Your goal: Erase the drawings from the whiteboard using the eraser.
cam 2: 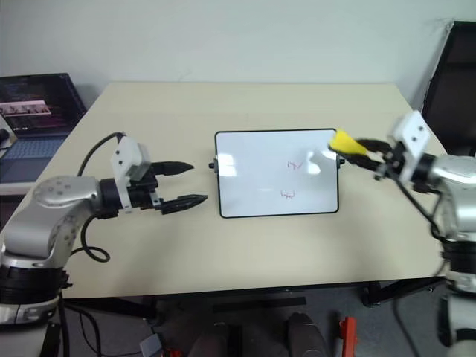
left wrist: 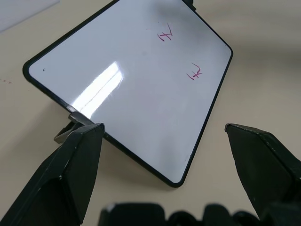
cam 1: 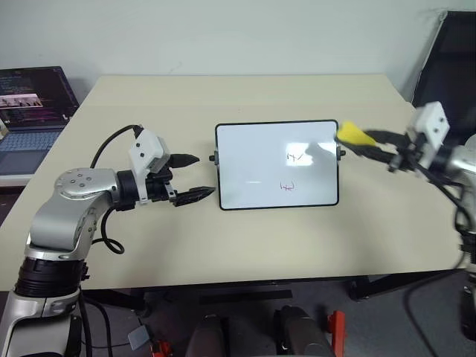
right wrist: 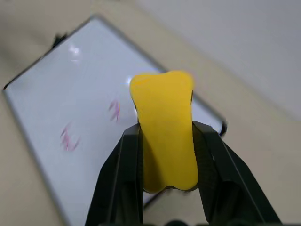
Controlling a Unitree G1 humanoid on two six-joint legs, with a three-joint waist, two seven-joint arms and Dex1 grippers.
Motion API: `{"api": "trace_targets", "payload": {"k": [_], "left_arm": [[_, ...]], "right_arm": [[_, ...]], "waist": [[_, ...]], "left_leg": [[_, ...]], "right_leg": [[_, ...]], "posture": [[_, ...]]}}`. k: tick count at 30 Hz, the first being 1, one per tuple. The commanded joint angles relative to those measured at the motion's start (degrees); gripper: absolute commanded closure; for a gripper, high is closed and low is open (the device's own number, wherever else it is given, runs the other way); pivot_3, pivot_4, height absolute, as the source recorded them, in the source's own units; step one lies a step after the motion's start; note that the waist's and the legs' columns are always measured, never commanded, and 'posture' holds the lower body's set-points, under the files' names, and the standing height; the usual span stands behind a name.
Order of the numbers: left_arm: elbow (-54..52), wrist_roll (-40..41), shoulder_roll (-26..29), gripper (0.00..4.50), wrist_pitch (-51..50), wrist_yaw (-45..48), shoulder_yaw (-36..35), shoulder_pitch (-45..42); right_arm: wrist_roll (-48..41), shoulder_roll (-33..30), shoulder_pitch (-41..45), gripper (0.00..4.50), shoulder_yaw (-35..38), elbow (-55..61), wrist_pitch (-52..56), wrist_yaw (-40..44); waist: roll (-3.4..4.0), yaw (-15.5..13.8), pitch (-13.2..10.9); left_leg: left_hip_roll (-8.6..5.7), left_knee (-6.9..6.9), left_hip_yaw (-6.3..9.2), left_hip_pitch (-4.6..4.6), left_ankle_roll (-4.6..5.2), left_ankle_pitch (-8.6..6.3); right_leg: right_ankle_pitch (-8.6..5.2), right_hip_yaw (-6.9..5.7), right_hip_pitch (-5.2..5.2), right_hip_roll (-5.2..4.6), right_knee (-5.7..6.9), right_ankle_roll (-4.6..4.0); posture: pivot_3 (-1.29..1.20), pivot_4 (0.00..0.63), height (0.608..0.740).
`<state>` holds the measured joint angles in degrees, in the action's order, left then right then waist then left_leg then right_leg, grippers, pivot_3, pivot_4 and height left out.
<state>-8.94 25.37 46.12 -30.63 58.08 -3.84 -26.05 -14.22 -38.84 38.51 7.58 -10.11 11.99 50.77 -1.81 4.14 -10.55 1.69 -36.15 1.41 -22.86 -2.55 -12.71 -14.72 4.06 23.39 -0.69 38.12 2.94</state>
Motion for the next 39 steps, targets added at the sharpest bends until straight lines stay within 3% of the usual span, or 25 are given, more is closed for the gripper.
{"api": "trace_targets", "payload": {"k": [1,10,19,31,34,39], "left_arm": [[-1.8,0.23,-0.6,0.0,0.36,-0.39,0.31,-0.43],[-3.01,0.57,-1.66,0.0,-0.46,-0.81,1.01,-0.02],[-3.5,0.83,-1.11,0.0,-0.75,-0.97,0.55,0.38],[-3.2,0.53,-1.31,0.0,-0.54,-0.87,0.84,-0.25],[-2.96,0.43,-1.42,0.0,-0.43,-0.83,1.0,-0.4],[-2.89,0.37,-1.64,0.0,-0.42,-0.88,1.18,-0.54]], "right_arm": [[8.23,4.78,2.82,3.4,-0.87,-7.9,-9.32,-14.42],[15.12,11.76,2.93,3.4,-6.54,-20.04,-18.96,-21.62],[23.6,13.08,0.76,3.41,-14.8,-25.79,-26.46,-22.79],[25.49,13.99,-4.03,3.41,-21.91,-19.61,-26.86,-16.32],[24.65,13.39,-4.47,3.41,-21.93,-18.25,-26.33,-14.28],[20.86,12.28,-3.75,3.41,-18.19,-16.12,-24.04,-12.48]], "waist": [[-0.01,-0.34,0.0],[0.0,-1.02,0.0],[-0.09,-0.17,0.09],[-0.31,0.95,0.31],[-0.31,0.85,0.31],[-0.3,0.7,0.3]], "left_leg": [[0.0,0.0,0.0,-0.02,0.0,0.0],[-0.07,0.05,-0.03,-0.14,-0.01,-0.01],[-0.02,-0.03,-0.04,0.29,0.04,0.02],[0.06,-0.06,-0.02,0.69,0.08,0.06],[0.06,-0.03,0.01,1.14,0.08,0.06],[0.06,-0.03,0.03,1.14,0.08,0.06]], "right_leg": [[0.04,0.0,0.0,0.0,-0.02,-0.07],[0.15,-0.02,0.07,-0.11,-0.1,-0.24],[0.18,0.05,-0.27,-0.02,-0.01,-0.13],[0.22,0.12,-0.6,0.1,0.0,-0.05],[0.03,0.08,-1.11,0.09,-0.14,-0.32],[0.03,0.07,-1.12,0.07,-0.14,-0.33]], "posture": [[0.0,0.15,0.74],[0.0,0.15,0.74],[0.0,0.15,0.74],[0.0,0.15,0.74],[0.0,0.15,0.74],[0.0,0.15,0.74]]}}
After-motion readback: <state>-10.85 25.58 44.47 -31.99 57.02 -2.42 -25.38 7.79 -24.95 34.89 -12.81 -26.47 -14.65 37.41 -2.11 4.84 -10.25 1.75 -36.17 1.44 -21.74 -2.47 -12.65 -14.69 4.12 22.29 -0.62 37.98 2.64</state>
